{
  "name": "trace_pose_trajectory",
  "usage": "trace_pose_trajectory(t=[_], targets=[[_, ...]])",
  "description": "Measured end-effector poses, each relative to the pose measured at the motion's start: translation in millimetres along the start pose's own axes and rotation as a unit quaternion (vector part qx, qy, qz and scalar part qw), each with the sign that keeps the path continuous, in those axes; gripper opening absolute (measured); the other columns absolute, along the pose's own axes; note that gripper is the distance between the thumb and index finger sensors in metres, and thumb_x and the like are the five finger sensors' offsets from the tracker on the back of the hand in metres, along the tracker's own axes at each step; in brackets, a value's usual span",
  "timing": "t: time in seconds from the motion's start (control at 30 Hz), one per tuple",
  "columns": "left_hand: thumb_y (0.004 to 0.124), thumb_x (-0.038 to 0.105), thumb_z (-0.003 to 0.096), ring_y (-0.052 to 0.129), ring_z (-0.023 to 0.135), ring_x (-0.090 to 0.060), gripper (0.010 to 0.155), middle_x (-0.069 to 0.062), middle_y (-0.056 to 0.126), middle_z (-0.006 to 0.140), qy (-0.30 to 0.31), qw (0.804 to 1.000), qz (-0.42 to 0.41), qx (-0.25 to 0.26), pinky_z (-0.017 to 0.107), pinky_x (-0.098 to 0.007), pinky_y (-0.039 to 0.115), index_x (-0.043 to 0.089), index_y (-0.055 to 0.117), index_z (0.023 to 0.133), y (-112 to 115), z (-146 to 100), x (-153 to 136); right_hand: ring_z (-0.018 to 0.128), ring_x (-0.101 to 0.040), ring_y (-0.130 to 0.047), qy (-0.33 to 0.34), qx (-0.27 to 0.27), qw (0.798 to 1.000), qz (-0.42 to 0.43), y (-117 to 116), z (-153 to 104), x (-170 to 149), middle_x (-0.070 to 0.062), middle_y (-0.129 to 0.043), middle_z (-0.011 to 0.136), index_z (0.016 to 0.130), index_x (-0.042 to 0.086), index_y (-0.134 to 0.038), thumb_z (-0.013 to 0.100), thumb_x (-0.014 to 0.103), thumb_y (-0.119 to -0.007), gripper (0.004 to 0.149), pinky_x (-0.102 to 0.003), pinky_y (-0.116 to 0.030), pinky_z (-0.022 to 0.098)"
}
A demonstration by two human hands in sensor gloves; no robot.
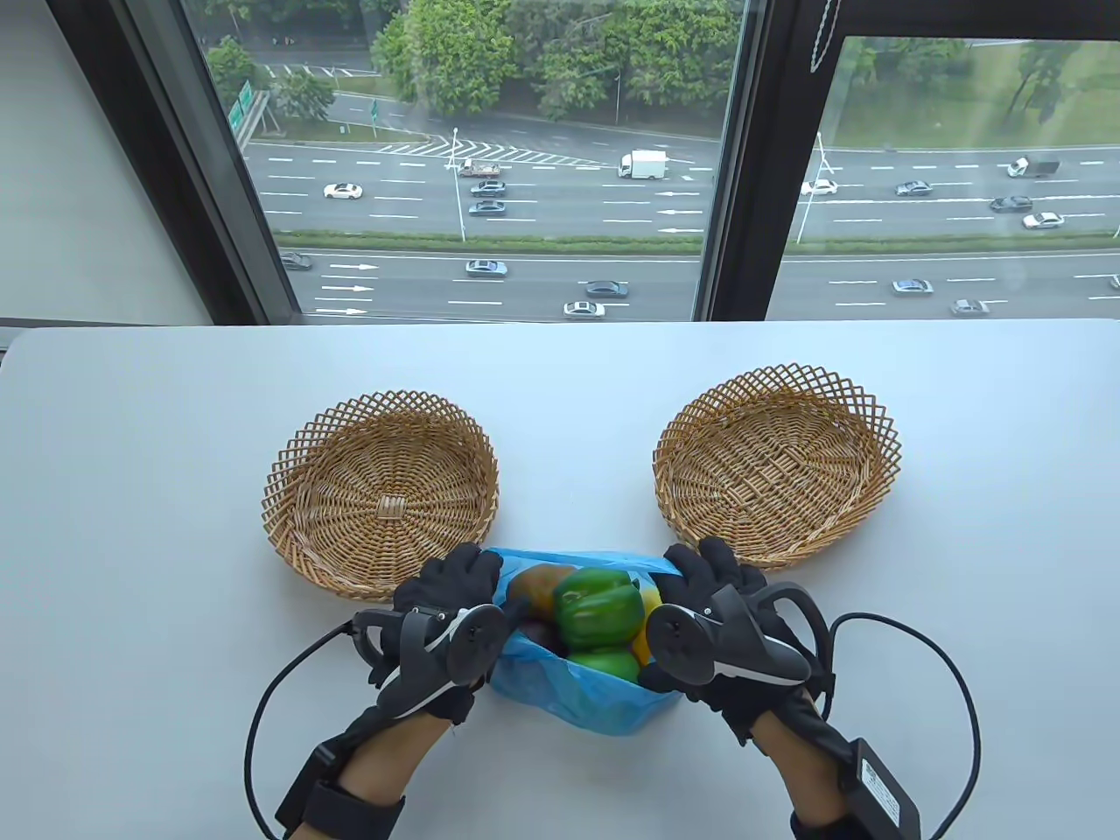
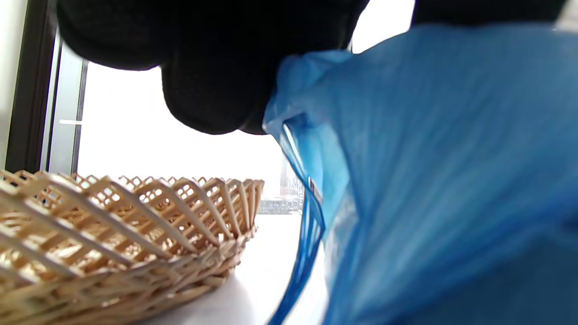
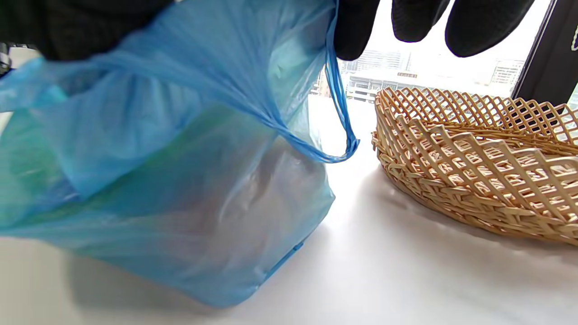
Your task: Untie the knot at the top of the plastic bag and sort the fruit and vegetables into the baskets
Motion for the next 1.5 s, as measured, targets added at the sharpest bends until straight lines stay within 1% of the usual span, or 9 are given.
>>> trace_pose_trajectory(t=[0.33,0.63,0.7,0.83,1.07,1.2,1.3,1.37,1.5], targets=[[0.094,0.033,0.0446,0.081,0.087,-0.04,0.077,-0.018,0.061,0.116,0.008,0.951,-0.185,-0.247,0.053,-0.053,0.075,0.012,0.06,0.111,17.8,2.1,-18.4,0.1,-0.061,-0.054,0.001,0.066,0.994,0.087,-20.7,14.6,-23.9,-0.035,-0.047,0.114,0.117,-0.009,-0.04,0.04,0.065,-0.089,0.118,-0.065,-0.065,0.064],[0.087,0.031,0.0476,0.073,0.093,-0.045,0.086,-0.023,0.044,0.118,0.01,0.887,-0.322,-0.33,0.059,-0.057,0.071,0.009,0.039,0.115,45.5,-3.9,-35.2,0.1,-0.062,-0.053,0.016,0.124,0.976,0.178,-45.9,25.7,-40.2,-0.036,-0.044,0.115,0.118,-0.01,-0.037,0.041,0.064,-0.09,0.119,-0.067,-0.063,0.064],[0.091,0.034,0.0455,0.066,0.096,-0.047,0.102,-0.029,0.031,0.117,0.015,0.877,-0.327,-0.352,0.06,-0.059,0.068,0.001,0.021,0.113,50.4,-6.3,-38.1,0.1,-0.063,-0.051,0.011,0.138,0.975,0.173,-50.7,27.1,-42.1,-0.039,-0.043,0.114,0.117,-0.013,-0.034,0.041,0.064,-0.09,0.122,-0.067,-0.063,0.064],[0.093,0.037,0.0445,0.067,0.095,-0.047,0.099,-0.028,0.039,0.117,0.034,0.872,-0.331,-0.358,0.06,-0.06,0.067,0.002,0.03,0.113,53.7,-12.7,-43.1,0.099,-0.064,-0.052,0.021,0.118,0.973,0.199,-50.7,20.6,-48.5,-0.039,-0.044,0.114,0.117,-0.012,-0.037,0.04,0.063,-0.092,0.12,-0.069,-0.062,0.063],[0.073,0.037,0.05,0.078,0.088,-0.048,0.075,-0.022,0.053,0.115,0.035,0.927,-0.296,-0.229,0.057,-0.06,0.072,0.015,0.041,0.114,37.8,-14.7,-32.9,0.099,-0.065,-0.051,0.022,0.144,0.977,0.153,-57.9,21.9,-42.3,-0.038,-0.04,0.115,0.118,-0.01,-0.035,0.041,0.064,-0.09,0.12,-0.07,-0.061,0.064],[0.075,0.027,0.0486,0.075,0.091,-0.048,0.072,-0.018,0.042,0.119,0.088,0.94,-0.289,-0.161,0.059,-0.062,0.07,0.046,0.042,0.11,27.9,-16.3,-23.7,0.099,-0.065,-0.051,0.021,0.132,0.983,0.127,-54.4,20.5,-37.3,-0.038,-0.039,0.115,0.117,-0.01,-0.034,0.041,0.064,-0.089,0.12,-0.07,-0.061,0.063],[0.077,0.023,0.0466,0.076,0.091,-0.047,0.054,-0.015,0.052,0.118,0.09,0.961,-0.208,-0.159,0.059,-0.062,0.07,0.032,0.08,0.099,25.4,-17.2,-19.1,0.099,-0.066,-0.051,0.02,0.128,0.985,0.113,-52.6,19.6,-33.1,-0.038,-0.038,0.115,0.117,-0.011,-0.033,0.041,0.064,-0.089,0.121,-0.07,-0.061,0.063],[0.082,0.036,0.0464,0.073,0.094,-0.047,0.067,-0.017,0.052,0.119,0.076,0.965,-0.16,-0.193,0.06,-0.062,0.07,0.018,0.065,0.109,29.1,-17.9,-20.9,0.099,-0.066,-0.051,0.019,0.127,0.987,0.099,-51.7,18.7,-30.4,-0.039,-0.035,0.116,0.118,-0.01,-0.03,0.041,0.065,-0.089,0.122,-0.071,-0.06,0.064],[0.08,0.03,0.0474,0.07,0.095,-0.047,0.067,-0.018,0.051,0.118,0.083,0.942,-0.201,-0.257,0.061,-0.063,0.067,0.01,0.061,0.109,39.1,-18.7,-21.8,0.099,-0.066,-0.05,0.023,0.126,0.989,0.077,-50.2,18.2,-21.0,-0.04,-0.033,0.115,0.118,-0.011,-0.028,0.041,0.065,-0.088,0.123,-0.071,-0.06,0.064]])
Point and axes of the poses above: the tracker on the back of each hand, its own x axis roughly to the thumb side, its own z axis roughly from the wrist to the fingertips, y = z × x, the point moved 1 cm from there along z, roughly from the wrist to the fingertips
